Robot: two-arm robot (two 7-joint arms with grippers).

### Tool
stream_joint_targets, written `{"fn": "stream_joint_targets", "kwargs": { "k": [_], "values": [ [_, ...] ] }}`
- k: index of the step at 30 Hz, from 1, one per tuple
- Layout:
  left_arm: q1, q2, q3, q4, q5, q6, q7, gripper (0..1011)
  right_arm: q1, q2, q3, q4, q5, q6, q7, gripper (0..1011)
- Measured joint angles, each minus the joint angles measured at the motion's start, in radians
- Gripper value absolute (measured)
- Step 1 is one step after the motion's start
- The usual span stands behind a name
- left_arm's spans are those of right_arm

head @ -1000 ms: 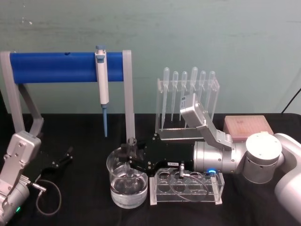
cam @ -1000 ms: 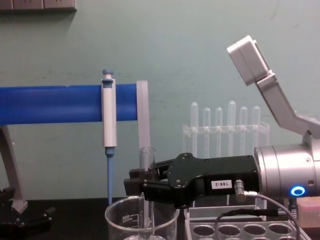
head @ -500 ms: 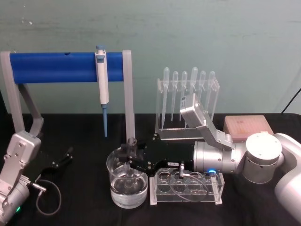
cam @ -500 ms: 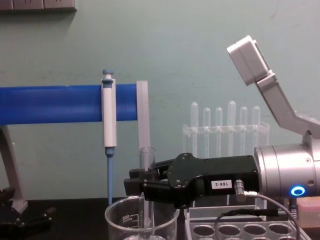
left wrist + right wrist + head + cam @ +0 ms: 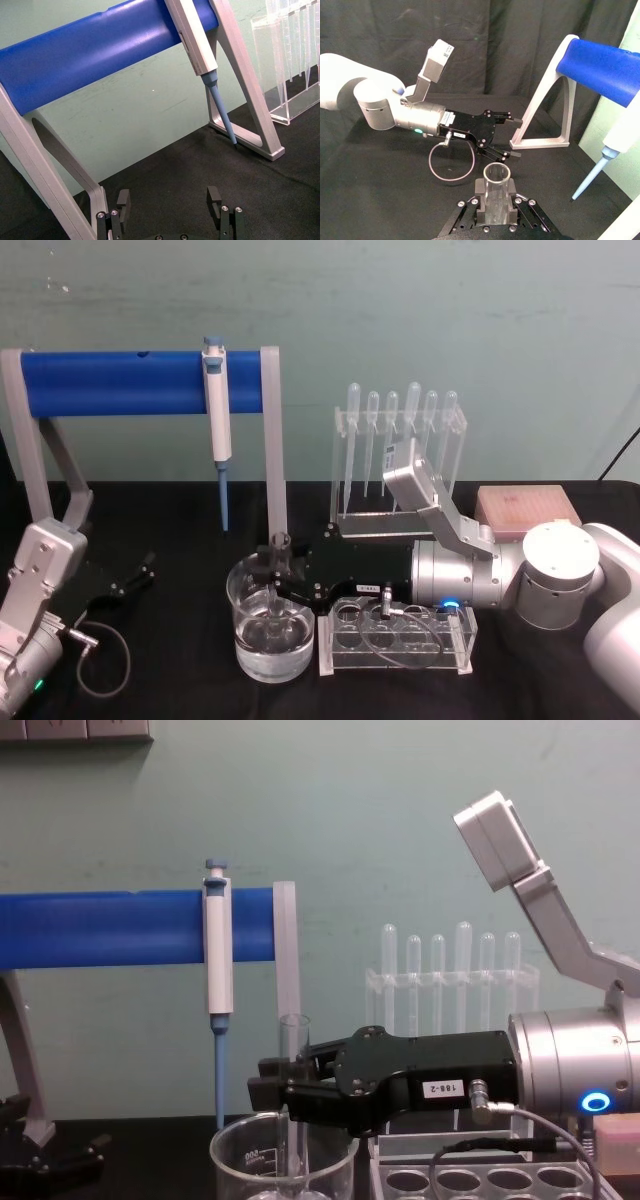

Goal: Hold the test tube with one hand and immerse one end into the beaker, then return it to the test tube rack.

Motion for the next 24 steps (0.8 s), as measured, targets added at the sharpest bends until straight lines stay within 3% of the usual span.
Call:
{"fn": "stream_joint_targets", "kwargs": {
  "k": [24],
  "values": [
    [0.000,0.000,0.000,0.000,0.000,0.000,0.000,1000,0.000,0.000,0.000,0.000,0.000,0.000,0.000,225]
  ]
}}
